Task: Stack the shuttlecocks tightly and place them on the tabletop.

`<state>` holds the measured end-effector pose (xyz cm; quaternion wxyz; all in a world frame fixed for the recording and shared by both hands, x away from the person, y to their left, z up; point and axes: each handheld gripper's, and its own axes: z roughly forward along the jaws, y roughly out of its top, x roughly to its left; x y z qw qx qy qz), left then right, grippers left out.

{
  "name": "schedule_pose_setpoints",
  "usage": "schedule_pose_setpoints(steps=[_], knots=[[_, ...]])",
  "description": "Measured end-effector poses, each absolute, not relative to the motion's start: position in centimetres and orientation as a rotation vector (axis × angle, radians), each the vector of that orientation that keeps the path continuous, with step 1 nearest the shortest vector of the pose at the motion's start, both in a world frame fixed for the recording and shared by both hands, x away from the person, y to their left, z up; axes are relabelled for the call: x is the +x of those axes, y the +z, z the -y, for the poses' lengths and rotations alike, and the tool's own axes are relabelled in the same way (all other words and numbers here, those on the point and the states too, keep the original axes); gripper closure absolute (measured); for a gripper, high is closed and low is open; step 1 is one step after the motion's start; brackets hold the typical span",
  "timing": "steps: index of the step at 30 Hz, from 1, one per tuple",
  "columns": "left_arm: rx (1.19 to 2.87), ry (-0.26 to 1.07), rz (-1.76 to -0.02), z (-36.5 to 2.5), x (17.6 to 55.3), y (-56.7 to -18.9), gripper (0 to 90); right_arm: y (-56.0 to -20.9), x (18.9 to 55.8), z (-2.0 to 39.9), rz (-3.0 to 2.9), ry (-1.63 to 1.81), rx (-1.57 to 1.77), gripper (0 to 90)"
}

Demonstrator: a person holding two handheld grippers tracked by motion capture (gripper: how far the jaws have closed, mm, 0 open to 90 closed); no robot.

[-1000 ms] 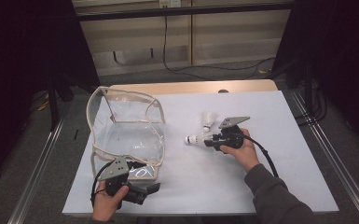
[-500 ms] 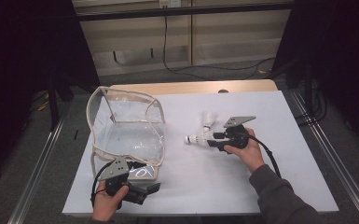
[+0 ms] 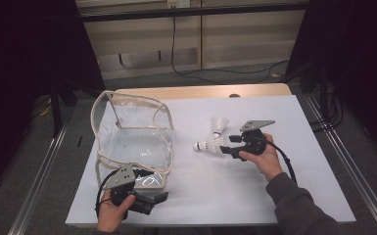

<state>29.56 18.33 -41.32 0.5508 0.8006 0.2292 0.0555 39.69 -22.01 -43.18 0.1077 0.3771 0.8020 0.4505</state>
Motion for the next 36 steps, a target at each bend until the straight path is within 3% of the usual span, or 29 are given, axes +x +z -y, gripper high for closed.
schedule_pose_setpoints(steps=[20, 36], knots=[[1.893, 0.132, -0.543, -18.3, 29.5, -41.3, 4.6, -42.7, 40.8, 22.9, -2.294, 1.315, 1.187, 17.4], [1.894, 0.13, -0.541, -18.3, 29.6, -41.3, 4.6, -41.8, 41.9, 22.8, -2.252, 1.304, 1.222, 13.4]])
